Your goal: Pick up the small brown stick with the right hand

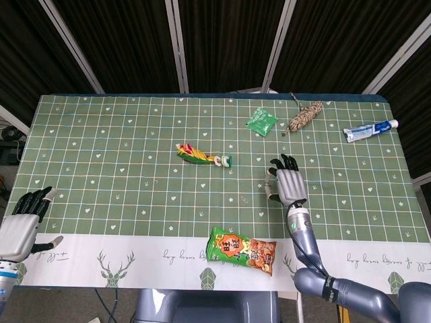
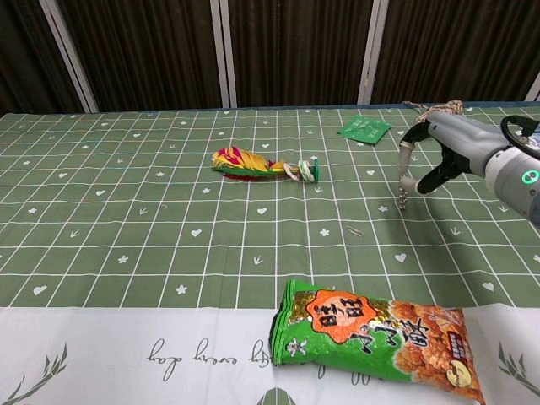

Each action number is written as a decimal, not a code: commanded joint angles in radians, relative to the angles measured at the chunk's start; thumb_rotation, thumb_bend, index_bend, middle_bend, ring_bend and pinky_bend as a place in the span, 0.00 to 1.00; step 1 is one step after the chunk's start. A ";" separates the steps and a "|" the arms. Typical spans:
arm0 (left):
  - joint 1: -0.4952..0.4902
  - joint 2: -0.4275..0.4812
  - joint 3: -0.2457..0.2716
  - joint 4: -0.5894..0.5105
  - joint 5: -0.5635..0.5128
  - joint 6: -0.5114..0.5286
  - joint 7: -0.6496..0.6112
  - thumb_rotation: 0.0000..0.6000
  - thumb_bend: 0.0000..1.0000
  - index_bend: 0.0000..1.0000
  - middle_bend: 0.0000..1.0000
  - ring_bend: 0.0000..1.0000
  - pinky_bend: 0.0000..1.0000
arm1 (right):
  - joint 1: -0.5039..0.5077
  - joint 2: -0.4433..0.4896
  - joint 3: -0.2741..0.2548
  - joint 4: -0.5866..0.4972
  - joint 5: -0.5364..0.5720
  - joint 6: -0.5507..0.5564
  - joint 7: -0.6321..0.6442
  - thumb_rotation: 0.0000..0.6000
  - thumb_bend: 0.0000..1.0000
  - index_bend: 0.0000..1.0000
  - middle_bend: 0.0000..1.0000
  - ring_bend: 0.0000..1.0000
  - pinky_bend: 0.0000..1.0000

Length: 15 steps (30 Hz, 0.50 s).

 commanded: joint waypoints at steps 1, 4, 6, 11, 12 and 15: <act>0.000 0.000 0.000 0.000 0.000 0.001 -0.001 1.00 0.12 0.00 0.00 0.00 0.00 | 0.002 0.005 0.024 -0.045 0.054 0.021 -0.022 1.00 0.32 0.60 0.19 0.00 0.03; 0.000 0.000 0.000 0.000 0.001 0.001 -0.001 1.00 0.12 0.00 0.00 0.00 0.00 | 0.007 0.008 0.038 -0.080 0.093 0.038 -0.034 1.00 0.32 0.61 0.19 0.00 0.03; 0.000 0.000 0.000 0.000 0.001 0.001 -0.001 1.00 0.12 0.00 0.00 0.00 0.00 | 0.010 0.010 0.039 -0.094 0.102 0.048 -0.042 1.00 0.32 0.61 0.19 0.00 0.03; 0.001 -0.002 0.000 0.003 0.003 0.004 0.002 1.00 0.12 0.00 0.00 0.00 0.00 | 0.017 0.018 0.036 -0.133 0.111 0.075 -0.058 1.00 0.32 0.61 0.19 0.00 0.03; 0.001 -0.002 0.000 0.003 0.003 0.005 0.002 1.00 0.12 0.00 0.00 0.00 0.00 | 0.018 0.019 0.036 -0.142 0.112 0.081 -0.060 1.00 0.32 0.61 0.19 0.00 0.03; 0.002 -0.004 -0.001 0.004 0.001 0.006 0.005 1.00 0.12 0.00 0.00 0.00 0.00 | 0.020 0.020 0.033 -0.169 0.120 0.097 -0.067 1.00 0.33 0.61 0.19 0.00 0.03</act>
